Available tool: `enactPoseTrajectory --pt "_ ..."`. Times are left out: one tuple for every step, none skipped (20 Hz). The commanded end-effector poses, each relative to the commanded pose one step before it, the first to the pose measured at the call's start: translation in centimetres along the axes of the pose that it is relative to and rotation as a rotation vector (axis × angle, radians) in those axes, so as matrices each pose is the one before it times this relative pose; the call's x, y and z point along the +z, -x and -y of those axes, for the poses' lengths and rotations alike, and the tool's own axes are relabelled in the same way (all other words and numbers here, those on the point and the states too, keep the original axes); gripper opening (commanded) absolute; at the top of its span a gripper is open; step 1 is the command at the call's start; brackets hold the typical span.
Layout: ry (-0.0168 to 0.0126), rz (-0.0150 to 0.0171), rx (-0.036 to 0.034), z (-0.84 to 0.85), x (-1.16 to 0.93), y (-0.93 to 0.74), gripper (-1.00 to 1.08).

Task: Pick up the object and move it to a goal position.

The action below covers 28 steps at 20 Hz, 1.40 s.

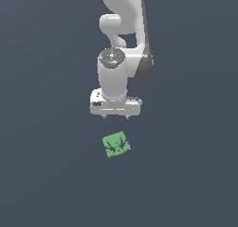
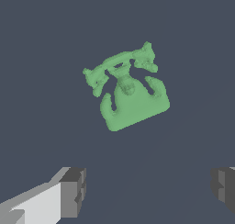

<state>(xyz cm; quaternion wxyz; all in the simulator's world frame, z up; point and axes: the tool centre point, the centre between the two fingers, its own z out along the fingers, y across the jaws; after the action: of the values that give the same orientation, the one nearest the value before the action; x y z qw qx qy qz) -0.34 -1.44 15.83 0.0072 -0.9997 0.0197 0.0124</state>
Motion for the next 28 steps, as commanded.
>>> enactPoseTrajectory --pt "0.00000 0.00000 0.00000 -0.001 0.000 0.000 1.00" --pt "-0.00020 -0.00037 -0.00112 0.042 -0.030 -0.014 1.00" --pt "-0.00065 -0.00110 -0.00335 0.125 -0.090 -0.040 1.00" --pt "-0.00108 -0.00181 -0.00551 0.206 -0.149 -0.067 1.00" --pt "-0.00152 -0.00253 -0.00768 0.289 -0.210 -0.093 1.00" --pt "-0.00200 -0.00329 -0.00986 0.377 -0.275 -0.118 1.00" --pt "-0.00209 -0.00338 -0.00996 0.389 -0.287 -0.119 1.00" --pt "-0.00172 -0.00271 -0.00779 0.315 -0.236 -0.091 1.00" --pt "-0.00132 -0.00202 -0.00556 0.237 -0.182 -0.063 1.00" --pt "-0.00089 -0.00130 -0.00330 0.155 -0.125 -0.035 1.00" --pt "-0.00041 -0.00053 -0.00099 0.066 -0.059 -0.007 1.00" --pt "0.00015 0.00026 0.00093 -0.027 0.019 0.014 1.00" --pt "0.00047 0.00058 0.00093 -0.075 0.068 0.003 1.00" --pt "0.00034 0.00021 -0.00089 -0.042 0.059 -0.026 1.00" --pt "0.00039 0.00001 -0.00273 -0.015 0.068 -0.057 1.00" --pt "0.00044 -0.00014 -0.00423 -0.016 0.087 -0.087 1.00" --pt "0.00060 -0.00017 -0.00574 -0.019 0.119 -0.117 1.00" --pt "0.00079 -0.00012 -0.00689 -0.037 0.157 -0.142 1.00" --pt "0.00098 -0.00007 -0.00808 -0.051 0.195 -0.166 1.00" --pt "0.00113 -0.00004 -0.00927 -0.067 0.232 -0.190 1.00" --pt "0.00125 -0.00003 -0.01053 -0.078 0.267 -0.213 1.00" --pt "0.00135 -0.00006 -0.01192 -0.087 0.301 -0.237 1.00" --pt "0.00143 -0.00008 -0.01338 -0.095 0.337 -0.262 1.00" --pt "0.00151 -0.00007 -0.01468 -0.110 0.376 -0.282 1.00" --pt "0.00158 -0.00005 -0.01604 -0.124 0.417 -0.302 1.00" --pt "0.00163 -0.00005 -0.01741 -0.140 0.460 -0.320 1.00" --pt "0.00165 -0.00005 -0.01879 -0.156 0.503 -0.336 1.00" --pt "0.00165 -0.00005 -0.02016 -0.173 0.549 -0.349 1.00"
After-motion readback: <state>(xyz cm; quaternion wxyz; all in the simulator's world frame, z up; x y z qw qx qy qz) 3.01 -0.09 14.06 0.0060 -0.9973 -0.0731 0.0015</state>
